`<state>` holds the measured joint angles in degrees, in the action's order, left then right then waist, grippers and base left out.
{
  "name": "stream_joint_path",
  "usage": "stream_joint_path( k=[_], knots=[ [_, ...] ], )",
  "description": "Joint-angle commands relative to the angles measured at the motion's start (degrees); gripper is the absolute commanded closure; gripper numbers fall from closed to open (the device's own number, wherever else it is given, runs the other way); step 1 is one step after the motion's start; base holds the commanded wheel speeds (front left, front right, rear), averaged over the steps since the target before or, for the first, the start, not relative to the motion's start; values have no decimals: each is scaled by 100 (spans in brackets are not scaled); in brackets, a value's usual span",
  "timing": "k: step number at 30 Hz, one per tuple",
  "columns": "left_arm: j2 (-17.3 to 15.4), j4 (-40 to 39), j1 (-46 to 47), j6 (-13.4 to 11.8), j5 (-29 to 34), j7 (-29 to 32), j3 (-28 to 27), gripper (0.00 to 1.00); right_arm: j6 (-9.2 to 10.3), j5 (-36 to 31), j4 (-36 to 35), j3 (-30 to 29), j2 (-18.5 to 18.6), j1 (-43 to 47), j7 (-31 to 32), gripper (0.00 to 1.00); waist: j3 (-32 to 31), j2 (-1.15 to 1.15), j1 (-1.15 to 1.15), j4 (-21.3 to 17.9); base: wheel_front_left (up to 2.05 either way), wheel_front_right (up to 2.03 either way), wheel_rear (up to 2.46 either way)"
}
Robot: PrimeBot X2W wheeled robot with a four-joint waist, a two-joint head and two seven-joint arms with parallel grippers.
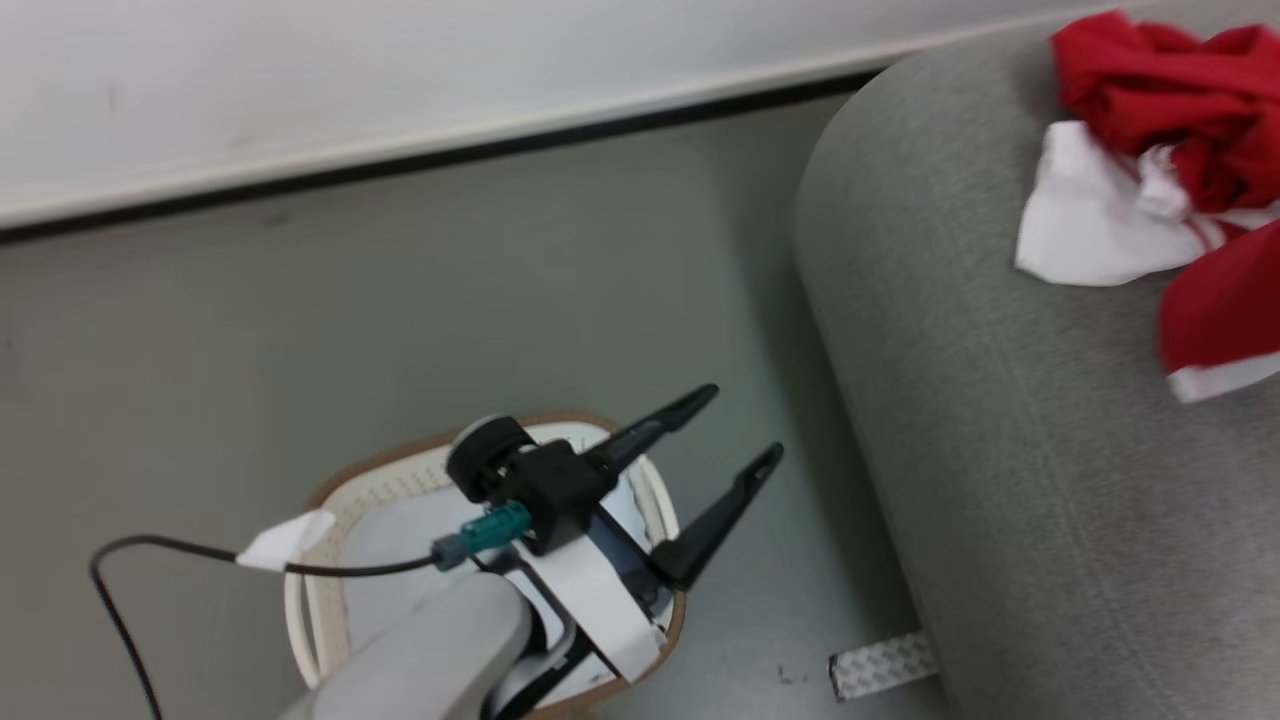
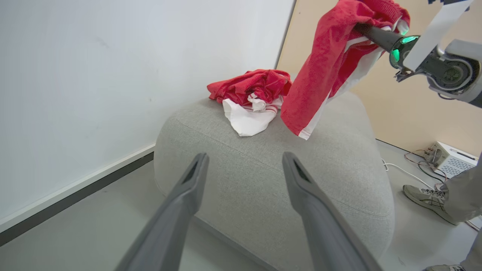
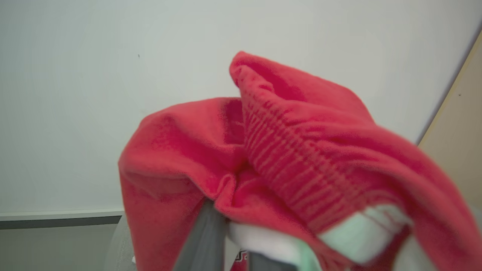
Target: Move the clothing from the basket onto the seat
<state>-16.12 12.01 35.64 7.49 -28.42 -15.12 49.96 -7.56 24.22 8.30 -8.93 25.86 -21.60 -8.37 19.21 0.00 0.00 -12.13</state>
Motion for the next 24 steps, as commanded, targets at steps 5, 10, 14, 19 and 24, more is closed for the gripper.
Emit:
stream_joint_path(
  k=[5, 10, 14, 19, 24],
  knots=[
    [-311, -144, 234, -2, -8, -4, -121, 0, 15, 128, 536, -591, 168, -788, 497, 100, 1035, 0, 0, 518, 0, 0, 0],
    [-372, -237, 312, -2, -18, -4, -157, 0, 15, 34, 1379, -1068, 273, -1433, 1369, 100, 1358, 0, 0, 764, 0, 0, 0],
    [-312, -229, 267, -2, -39, -4, -189, 0, 14, -261, 2257, -1249, 359, -1728, 2494, 78, 1378, 0, 0, 895, 0, 0, 0],
    [-228, -174, 161, -2, -78, -4, -278, 0, 14, -462, 2690, -1325, 344, -1827, 3208, 0, 1155, 0, 0, 978, 0, 0, 0],
    [-140, -38, -24, -2, -100, -4, -346, 0, 15, -568, 2734, -1125, 259, -1564, 3558, 0, 689, 0, 0, 947, 0, 0, 0]
  ],
)
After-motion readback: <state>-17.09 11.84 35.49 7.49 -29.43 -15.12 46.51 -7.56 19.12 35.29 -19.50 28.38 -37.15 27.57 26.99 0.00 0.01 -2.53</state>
